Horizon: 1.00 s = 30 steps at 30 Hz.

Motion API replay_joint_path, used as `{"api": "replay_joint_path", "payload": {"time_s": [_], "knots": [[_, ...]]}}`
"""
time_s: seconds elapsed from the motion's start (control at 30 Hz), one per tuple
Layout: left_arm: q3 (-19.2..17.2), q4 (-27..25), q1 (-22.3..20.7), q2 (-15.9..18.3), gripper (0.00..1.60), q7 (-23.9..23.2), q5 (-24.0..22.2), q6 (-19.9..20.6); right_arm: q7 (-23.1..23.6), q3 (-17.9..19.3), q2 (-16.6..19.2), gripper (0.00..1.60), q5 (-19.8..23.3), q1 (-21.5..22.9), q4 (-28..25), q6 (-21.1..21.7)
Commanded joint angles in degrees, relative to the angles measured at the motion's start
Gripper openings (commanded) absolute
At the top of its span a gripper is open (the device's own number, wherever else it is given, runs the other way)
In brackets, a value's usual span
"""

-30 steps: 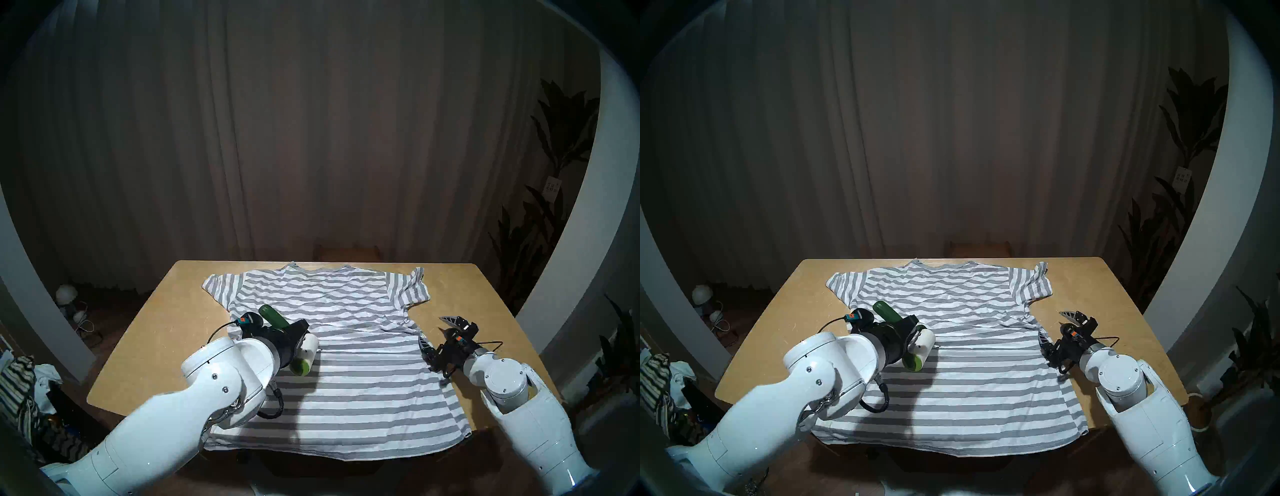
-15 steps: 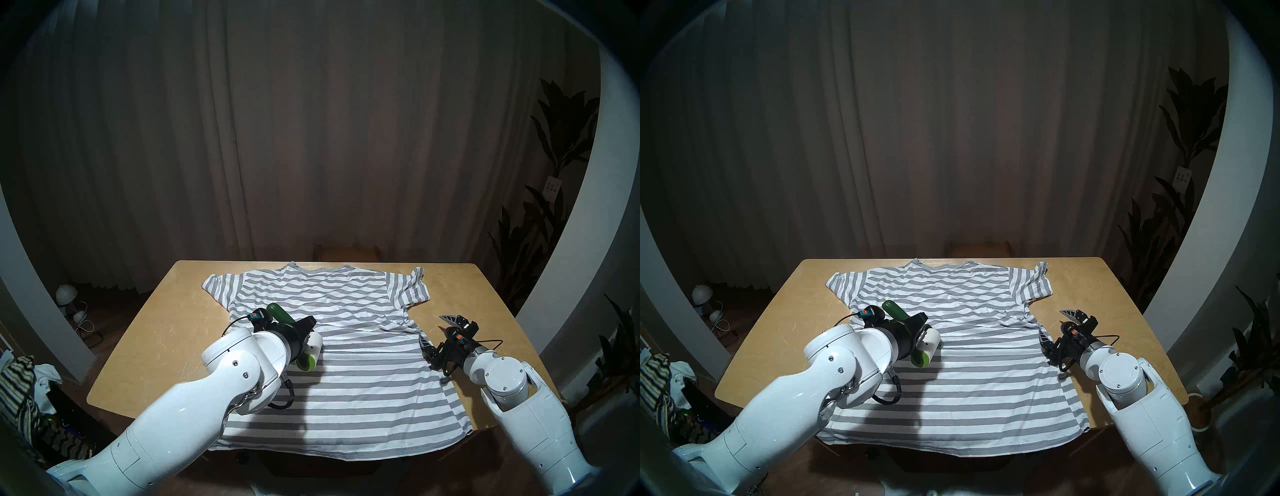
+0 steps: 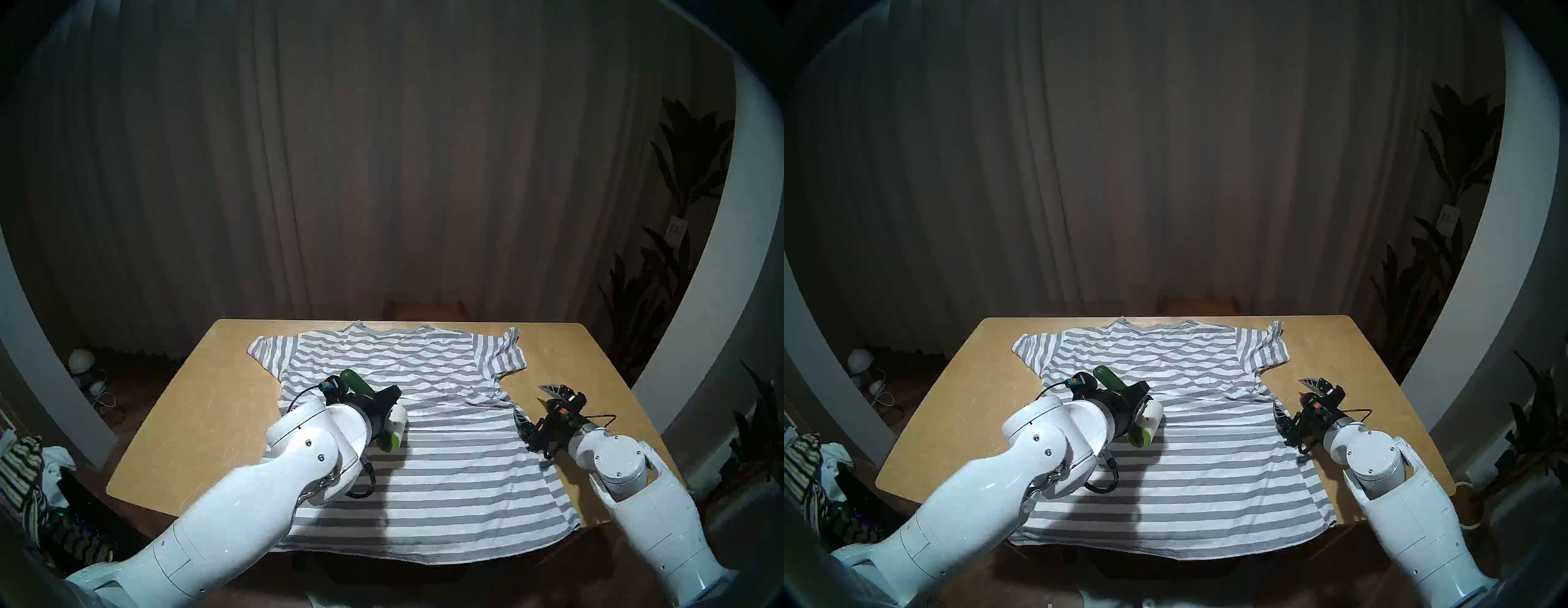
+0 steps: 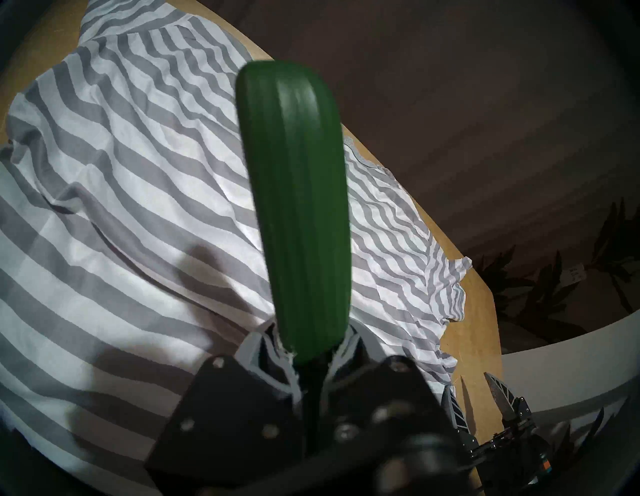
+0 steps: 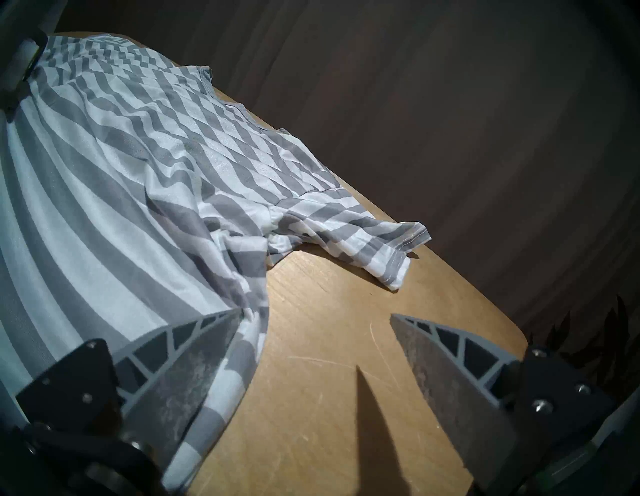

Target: Use the fur roller to clean a top

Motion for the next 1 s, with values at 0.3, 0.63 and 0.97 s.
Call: {"api": "replay_joint_path", "payload": {"time_s": [0.3, 0.63, 0.97], "knots": [[1.7, 1.3, -2.6, -0.7, 0.0, 1.2, 4.6, -0.9, 0.4, -1.4, 0.4, 1.6, -0.8, -4.1, 5.3, 2.1], [2.8, 3.7, -1.9, -0.9, 0.0, 1.6, 6.0, -1.4, 0.3, -1.8, 0.5, 1.6, -0.6, -4.1, 5.4, 2.1], [5.3, 4.0, -1.8, -1.0, 0.0, 1.6, 7.0, -0.2, 0.2, -1.9, 0.6, 1.6, -0.5, -4.0, 5.4, 2.1]]}}
